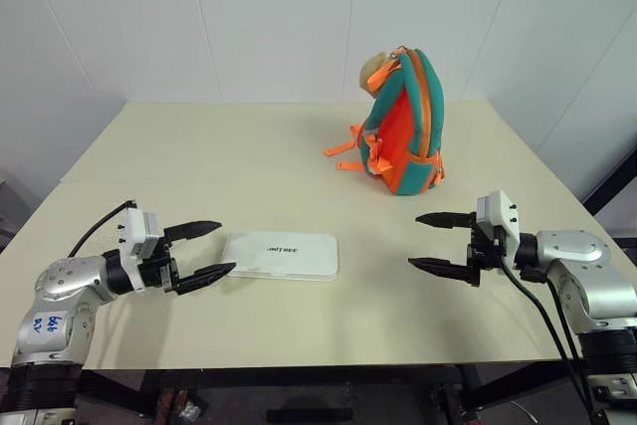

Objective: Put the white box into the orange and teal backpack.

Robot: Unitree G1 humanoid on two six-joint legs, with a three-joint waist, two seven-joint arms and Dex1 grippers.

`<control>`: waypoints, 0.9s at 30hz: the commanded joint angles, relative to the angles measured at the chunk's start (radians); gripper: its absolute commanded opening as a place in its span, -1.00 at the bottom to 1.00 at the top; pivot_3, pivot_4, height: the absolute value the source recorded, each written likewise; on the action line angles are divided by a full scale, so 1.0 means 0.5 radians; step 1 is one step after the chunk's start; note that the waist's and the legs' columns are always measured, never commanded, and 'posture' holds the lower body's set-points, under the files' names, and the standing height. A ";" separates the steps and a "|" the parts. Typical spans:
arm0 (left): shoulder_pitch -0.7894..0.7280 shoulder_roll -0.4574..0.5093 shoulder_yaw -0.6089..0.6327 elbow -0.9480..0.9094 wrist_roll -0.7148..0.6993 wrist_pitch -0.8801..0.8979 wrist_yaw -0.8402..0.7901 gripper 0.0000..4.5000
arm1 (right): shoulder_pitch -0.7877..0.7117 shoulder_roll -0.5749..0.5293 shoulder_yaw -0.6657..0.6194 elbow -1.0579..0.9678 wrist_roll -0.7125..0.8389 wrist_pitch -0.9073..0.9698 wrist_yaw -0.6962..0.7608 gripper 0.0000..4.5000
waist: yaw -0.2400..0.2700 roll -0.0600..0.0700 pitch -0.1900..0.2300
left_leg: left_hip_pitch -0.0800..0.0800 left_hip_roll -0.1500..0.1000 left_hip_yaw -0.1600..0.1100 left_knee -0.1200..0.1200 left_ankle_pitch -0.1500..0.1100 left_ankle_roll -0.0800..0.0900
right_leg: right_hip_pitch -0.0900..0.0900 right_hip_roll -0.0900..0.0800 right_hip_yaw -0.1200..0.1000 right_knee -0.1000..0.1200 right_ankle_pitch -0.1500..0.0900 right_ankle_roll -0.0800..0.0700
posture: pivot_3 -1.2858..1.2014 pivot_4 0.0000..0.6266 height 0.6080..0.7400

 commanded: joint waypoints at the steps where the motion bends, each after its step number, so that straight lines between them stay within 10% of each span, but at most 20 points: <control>1: 0.009 0.039 0.074 -0.076 -0.013 -0.036 -0.004 1.00 | -0.074 0.027 0.010 0.007 0.009 -0.035 0.011 1.00 | 0.000 0.000 0.000 | 0.000 0.000 0.000 0.000 0.000 0.000 | 0.000 0.000 0.000 0.000 0.000 0.000 | 0.03 -0.52 1.00; 12: 0.003 0.189 0.212 0.093 0.012 -0.129 -0.041 0.82 | -0.251 0.173 0.159 -0.149 0.005 0.211 -0.107 1.00 | -0.005 0.000 0.000 | 0.000 0.001 0.001 -0.001 0.000 0.000 | -0.002 0.001 0.000 0.000 0.000 0.000 | 0.03 -0.52 1.00; 24: -0.033 0.293 0.232 0.474 0.220 -0.226 0.097 -0.88 | -0.222 0.428 0.392 -0.126 -0.282 0.155 -0.451 -0.69 | 0.006 0.000 0.000 | -0.001 0.003 0.004 -0.003 -0.002 0.000 | -0.004 0.001 0.000 -0.001 -0.001 -0.001 | 0.03 -0.52 1.00; 27: -0.076 0.280 0.171 0.531 0.304 -0.240 0.137 -1.00 | -0.240 0.496 0.390 -0.055 -0.297 0.152 -0.495 -0.99 | 0.001 -0.001 0.000 | -0.001 0.003 0.004 -0.003 -0.002 0.000 | -0.004 0.001 0.000 -0.001 0.000 -0.001 | 0.03 -0.52 1.00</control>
